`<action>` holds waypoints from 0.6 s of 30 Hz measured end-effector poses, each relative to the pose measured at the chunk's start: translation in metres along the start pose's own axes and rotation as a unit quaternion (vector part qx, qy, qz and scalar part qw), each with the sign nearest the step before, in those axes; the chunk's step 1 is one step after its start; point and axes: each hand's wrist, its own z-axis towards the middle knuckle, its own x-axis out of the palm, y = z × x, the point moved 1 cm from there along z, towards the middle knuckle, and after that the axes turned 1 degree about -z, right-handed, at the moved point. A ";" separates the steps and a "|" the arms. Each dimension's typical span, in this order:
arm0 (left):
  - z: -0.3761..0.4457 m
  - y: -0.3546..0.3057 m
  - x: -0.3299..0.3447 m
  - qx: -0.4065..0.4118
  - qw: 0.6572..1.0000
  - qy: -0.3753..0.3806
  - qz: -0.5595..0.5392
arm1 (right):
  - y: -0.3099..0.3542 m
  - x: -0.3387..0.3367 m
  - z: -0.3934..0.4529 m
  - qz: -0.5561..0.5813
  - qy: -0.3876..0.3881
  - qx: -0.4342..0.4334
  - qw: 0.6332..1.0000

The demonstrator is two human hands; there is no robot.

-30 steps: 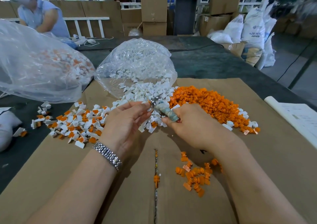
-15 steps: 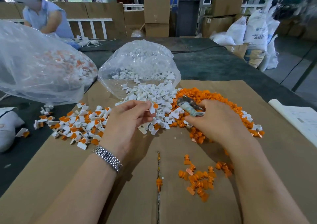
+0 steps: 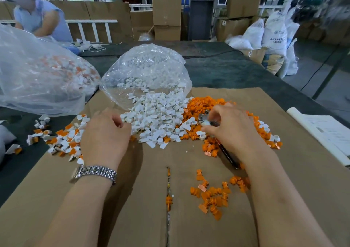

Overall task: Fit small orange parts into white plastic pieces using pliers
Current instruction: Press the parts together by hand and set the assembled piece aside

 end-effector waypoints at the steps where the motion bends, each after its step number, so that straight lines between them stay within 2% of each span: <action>1: 0.000 0.001 0.000 0.011 1.000 -0.010 0.013 | 0.001 -0.002 -0.002 0.024 0.024 -0.020 0.999; 4: -0.004 -0.006 0.005 0.081 0.997 0.001 -0.015 | 0.004 -0.001 -0.007 -0.005 0.121 -0.048 0.992; 6: -0.008 -0.013 0.011 0.140 0.988 0.049 -0.036 | 0.005 0.003 -0.007 -0.049 0.103 -0.063 0.992; 9: -0.016 -0.021 0.022 0.228 0.967 0.108 -0.040 | 0.009 0.011 -0.004 -0.070 0.028 -0.088 0.993; 12: -0.023 -0.026 0.030 0.295 0.946 0.132 -0.017 | 0.013 0.021 -0.002 -0.105 0.032 -0.122 0.986; 18: -0.031 -0.034 0.044 0.364 0.916 0.166 0.042 | 0.022 0.029 -0.003 -0.116 0.033 -0.157 0.980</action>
